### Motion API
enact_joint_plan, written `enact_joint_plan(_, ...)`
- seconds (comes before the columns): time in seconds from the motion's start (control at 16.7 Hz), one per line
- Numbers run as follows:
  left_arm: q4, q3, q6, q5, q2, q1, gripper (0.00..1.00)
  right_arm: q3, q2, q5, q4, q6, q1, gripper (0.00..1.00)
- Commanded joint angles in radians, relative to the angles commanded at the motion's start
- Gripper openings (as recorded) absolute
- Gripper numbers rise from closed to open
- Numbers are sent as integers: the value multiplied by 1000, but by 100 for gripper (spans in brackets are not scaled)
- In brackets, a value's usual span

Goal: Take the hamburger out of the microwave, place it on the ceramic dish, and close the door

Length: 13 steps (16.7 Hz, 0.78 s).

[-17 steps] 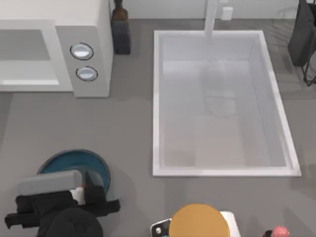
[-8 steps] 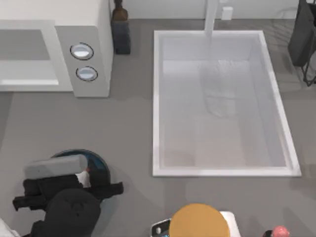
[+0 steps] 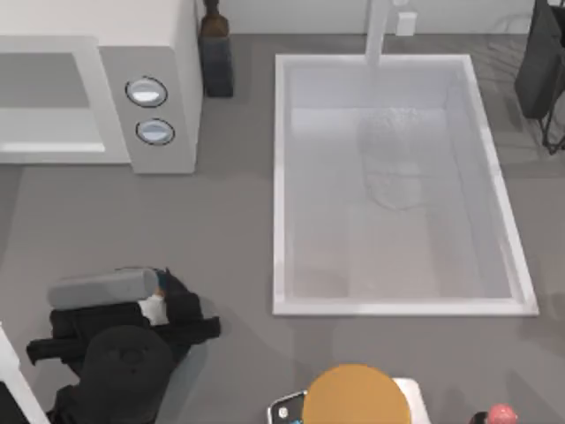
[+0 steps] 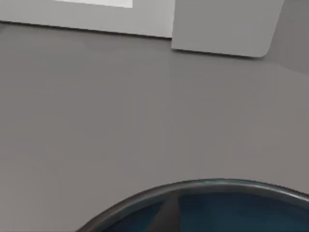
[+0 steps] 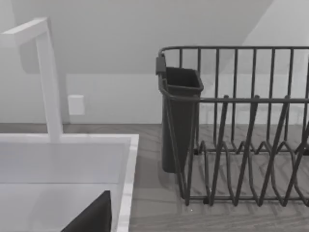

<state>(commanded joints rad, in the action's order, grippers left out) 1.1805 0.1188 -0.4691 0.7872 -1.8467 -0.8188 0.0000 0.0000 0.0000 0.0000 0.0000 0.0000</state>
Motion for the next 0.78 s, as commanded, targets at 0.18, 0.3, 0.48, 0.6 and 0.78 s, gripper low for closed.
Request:
enact_joint_plan(0.18, 0, 0, 0, 0, 0, 0, 23, 0, 0, 0, 0, 0, 0, 100)
enact_joint_plan(0.3, 0, 0, 0, 0, 0, 0, 38, 0, 0, 0, 0, 0, 0, 100)
enact_joint_plan(0.48, 0, 0, 0, 0, 0, 0, 60, 0, 0, 0, 0, 0, 0, 100)
enact_joint_plan(0.6, 0, 0, 0, 0, 0, 0, 75, 0, 0, 0, 0, 0, 0, 100)
enact_joint_plan(0.78, 0, 0, 0, 0, 0, 0, 98, 0, 0, 0, 0, 0, 0, 100)
